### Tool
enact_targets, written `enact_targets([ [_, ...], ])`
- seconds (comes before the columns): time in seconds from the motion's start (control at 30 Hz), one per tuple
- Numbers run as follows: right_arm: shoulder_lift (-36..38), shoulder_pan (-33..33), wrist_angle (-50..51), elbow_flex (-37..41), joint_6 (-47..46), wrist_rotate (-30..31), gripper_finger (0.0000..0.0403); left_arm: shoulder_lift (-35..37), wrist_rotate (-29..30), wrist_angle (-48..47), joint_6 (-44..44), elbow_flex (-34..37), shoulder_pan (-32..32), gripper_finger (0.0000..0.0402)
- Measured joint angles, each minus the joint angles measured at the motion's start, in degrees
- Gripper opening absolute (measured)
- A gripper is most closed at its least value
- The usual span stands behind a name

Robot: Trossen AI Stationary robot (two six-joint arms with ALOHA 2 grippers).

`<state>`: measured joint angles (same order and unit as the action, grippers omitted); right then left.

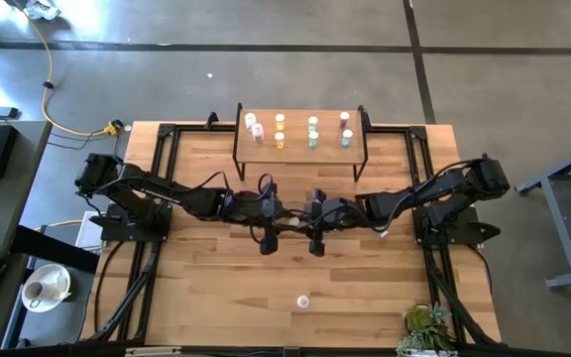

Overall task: Pick and place medicine bottles onto shelf by color
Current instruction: Put the yellow pill bottle on the shelf aligned with the other yellow pill bottles

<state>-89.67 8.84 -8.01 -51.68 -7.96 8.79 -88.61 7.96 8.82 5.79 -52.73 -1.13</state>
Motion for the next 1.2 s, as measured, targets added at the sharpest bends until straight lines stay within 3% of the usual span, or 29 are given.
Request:
enact_targets([
  [0.2,0.1,0.0,0.1,0.0,-0.8,1.6,0.0171,0.2,0.3,-0.3,0.0,0.0,0.1,0.0115],
  [0.37,2.1,-0.1,2.3,0.0,-1.0,1.7,0.0198,0.8,0.1,-0.8,0.0,0.0,1.0,0.0115],
  [0.87,10.1,1.9,12.9,0.0,-4.0,2.6,0.0201,6.2,0.6,-1.8,-1.4,0.0,5.6,0.0115],
  [1.2,11.1,6.2,12.5,0.0,-3.6,3.1,0.0202,9.2,10.3,-1.4,-4.4,0.4,9.8,0.0115],
])
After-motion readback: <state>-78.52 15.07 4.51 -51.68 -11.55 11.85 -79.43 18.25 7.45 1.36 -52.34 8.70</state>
